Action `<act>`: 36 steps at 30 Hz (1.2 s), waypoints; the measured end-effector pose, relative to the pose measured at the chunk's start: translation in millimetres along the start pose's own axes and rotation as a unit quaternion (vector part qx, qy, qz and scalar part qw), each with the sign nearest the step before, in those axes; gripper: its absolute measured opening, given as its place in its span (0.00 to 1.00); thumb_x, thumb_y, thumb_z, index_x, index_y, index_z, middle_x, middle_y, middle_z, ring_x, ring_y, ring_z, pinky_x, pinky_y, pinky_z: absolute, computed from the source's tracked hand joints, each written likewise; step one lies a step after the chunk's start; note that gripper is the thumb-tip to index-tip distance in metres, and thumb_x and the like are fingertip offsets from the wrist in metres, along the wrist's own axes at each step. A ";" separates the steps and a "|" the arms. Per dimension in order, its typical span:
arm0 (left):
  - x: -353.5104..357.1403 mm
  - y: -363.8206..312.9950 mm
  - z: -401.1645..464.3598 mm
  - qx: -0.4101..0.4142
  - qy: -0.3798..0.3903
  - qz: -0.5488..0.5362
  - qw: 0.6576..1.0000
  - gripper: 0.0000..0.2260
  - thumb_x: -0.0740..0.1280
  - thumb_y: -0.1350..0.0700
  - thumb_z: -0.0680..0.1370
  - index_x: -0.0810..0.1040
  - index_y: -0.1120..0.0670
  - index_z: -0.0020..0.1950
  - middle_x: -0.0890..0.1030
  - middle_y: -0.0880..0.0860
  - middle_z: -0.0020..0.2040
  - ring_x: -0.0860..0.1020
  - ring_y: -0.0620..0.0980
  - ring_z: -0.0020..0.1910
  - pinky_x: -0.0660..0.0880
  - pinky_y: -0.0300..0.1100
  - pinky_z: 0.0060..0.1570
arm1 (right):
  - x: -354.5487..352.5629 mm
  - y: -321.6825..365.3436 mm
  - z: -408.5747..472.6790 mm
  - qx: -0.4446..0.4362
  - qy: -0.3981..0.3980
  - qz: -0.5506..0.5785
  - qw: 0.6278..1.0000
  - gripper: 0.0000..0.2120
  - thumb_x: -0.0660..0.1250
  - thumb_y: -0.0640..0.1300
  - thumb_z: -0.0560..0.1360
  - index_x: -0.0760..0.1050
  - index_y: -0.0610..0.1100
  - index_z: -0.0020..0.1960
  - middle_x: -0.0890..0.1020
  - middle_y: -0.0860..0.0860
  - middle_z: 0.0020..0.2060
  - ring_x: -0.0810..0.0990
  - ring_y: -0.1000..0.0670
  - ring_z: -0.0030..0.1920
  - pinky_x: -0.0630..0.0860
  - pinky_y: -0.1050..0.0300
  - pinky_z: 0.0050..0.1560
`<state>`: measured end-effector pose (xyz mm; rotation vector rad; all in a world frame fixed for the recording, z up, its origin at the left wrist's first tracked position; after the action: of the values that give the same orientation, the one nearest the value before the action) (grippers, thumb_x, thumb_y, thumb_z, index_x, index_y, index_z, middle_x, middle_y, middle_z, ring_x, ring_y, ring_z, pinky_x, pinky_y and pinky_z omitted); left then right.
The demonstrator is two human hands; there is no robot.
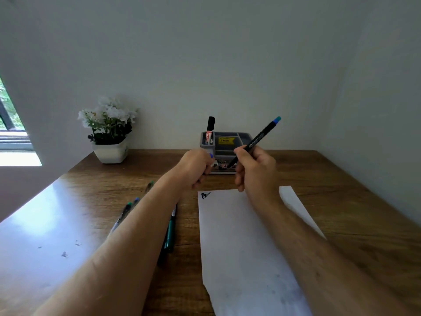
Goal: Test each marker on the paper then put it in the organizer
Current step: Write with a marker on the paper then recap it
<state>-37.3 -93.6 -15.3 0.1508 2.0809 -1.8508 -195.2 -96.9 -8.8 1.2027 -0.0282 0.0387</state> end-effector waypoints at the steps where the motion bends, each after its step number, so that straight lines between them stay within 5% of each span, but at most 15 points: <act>1: -2.4 -1.8 2.7 0.009 -0.015 0.066 0.998 0.08 0.58 0.60 0.80 0.71 0.57 0.41 0.72 0.55 0.38 0.67 0.47 0.31 0.64 0.41 0.32 | 1.3 -1.6 -0.2 0.001 0.010 -0.022 1.000 0.07 0.63 0.45 0.81 0.78 0.43 0.49 0.78 0.49 0.31 0.74 0.51 0.26 0.71 0.58 0.24; 5: -11.2 4.0 5.3 0.017 -0.072 0.244 0.967 0.07 0.65 0.54 0.75 0.78 0.56 0.49 0.79 0.54 0.44 0.77 0.51 0.43 0.73 0.44 0.41 | 9.6 -11.1 -4.6 0.028 0.061 -0.113 0.991 0.05 0.66 0.43 0.79 0.77 0.40 0.48 0.83 0.45 0.34 0.81 0.50 0.26 0.74 0.60 0.24; 12: -6.0 16.4 4.6 -0.010 -0.033 0.328 0.944 0.10 0.76 0.51 0.71 0.82 0.53 0.49 0.82 0.52 0.43 0.80 0.51 0.44 0.78 0.47 0.46 | 22.4 -14.4 -9.8 0.003 0.136 -0.221 0.966 0.08 0.68 0.40 0.75 0.73 0.44 0.37 0.83 0.42 0.32 0.79 0.52 0.24 0.75 0.61 0.25; 18: -7.3 17.8 4.6 -0.013 -0.028 0.334 0.942 0.15 0.75 0.50 0.72 0.81 0.54 0.56 0.81 0.52 0.48 0.78 0.51 0.48 0.74 0.45 0.49 | 26.3 -14.3 -7.1 -0.034 0.149 -0.255 0.955 0.10 0.68 0.41 0.73 0.71 0.45 0.35 0.82 0.43 0.33 0.83 0.46 0.37 0.79 0.52 0.37; 23: -4.3 14.3 4.6 -0.004 -0.015 0.352 0.936 0.11 0.77 0.52 0.71 0.82 0.53 0.50 0.82 0.52 0.45 0.79 0.49 0.45 0.73 0.44 0.46 | 30.7 -15.4 -8.2 -0.047 0.173 -0.255 0.950 0.08 0.68 0.43 0.73 0.73 0.45 0.36 0.79 0.49 0.29 0.77 0.59 0.29 0.74 0.65 0.31; 31: -2.7 12.3 3.4 0.001 -0.026 0.367 0.930 0.14 0.76 0.52 0.72 0.81 0.53 0.55 0.80 0.51 0.45 0.78 0.50 0.47 0.73 0.44 0.49 | 33.4 -15.6 -8.4 -0.055 0.175 -0.264 0.947 0.10 0.68 0.44 0.74 0.72 0.46 0.36 0.76 0.53 0.29 0.75 0.62 0.28 0.70 0.71 0.28; 36: -3.0 10.1 0.8 -0.004 -0.026 0.378 0.925 0.14 0.76 0.52 0.72 0.80 0.53 0.55 0.80 0.52 0.48 0.76 0.50 0.48 0.71 0.44 0.47 | 34.5 -16.0 -8.7 -0.038 0.180 -0.256 0.949 0.09 0.69 0.45 0.74 0.73 0.44 0.37 0.79 0.48 0.32 0.78 0.51 0.34 0.75 0.59 0.35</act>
<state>-31.3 -92.6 -24.0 0.7724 1.6412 -1.3408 -160.0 -94.0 -25.3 1.0810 0.5971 -0.1974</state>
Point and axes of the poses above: each hand's wrist, its own z-axis towards the middle knuckle, its own x-axis out of the palm, y = z × x, the point moved 7 cm from there along z, towards the middle knuckle
